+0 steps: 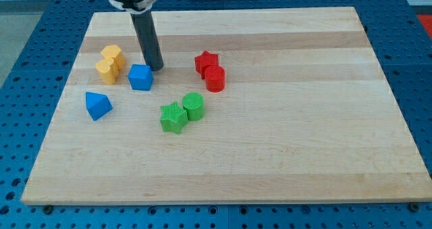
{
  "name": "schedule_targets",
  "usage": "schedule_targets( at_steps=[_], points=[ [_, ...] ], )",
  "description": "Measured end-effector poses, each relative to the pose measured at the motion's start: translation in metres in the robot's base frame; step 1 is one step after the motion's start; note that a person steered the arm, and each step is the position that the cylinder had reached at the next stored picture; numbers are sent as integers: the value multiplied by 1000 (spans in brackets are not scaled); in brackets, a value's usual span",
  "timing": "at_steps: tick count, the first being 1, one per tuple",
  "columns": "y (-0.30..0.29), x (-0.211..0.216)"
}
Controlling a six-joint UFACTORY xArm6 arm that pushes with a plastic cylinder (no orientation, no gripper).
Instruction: Push the blue cube to blue triangle
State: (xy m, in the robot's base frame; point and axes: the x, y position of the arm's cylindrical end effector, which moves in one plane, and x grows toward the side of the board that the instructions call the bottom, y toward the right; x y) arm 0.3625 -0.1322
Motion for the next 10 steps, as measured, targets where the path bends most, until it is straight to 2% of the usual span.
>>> schedule_targets(
  at_steps=[3,6,10],
  points=[
    [-2,34],
    [-15,26],
    [-46,76]
  ],
)
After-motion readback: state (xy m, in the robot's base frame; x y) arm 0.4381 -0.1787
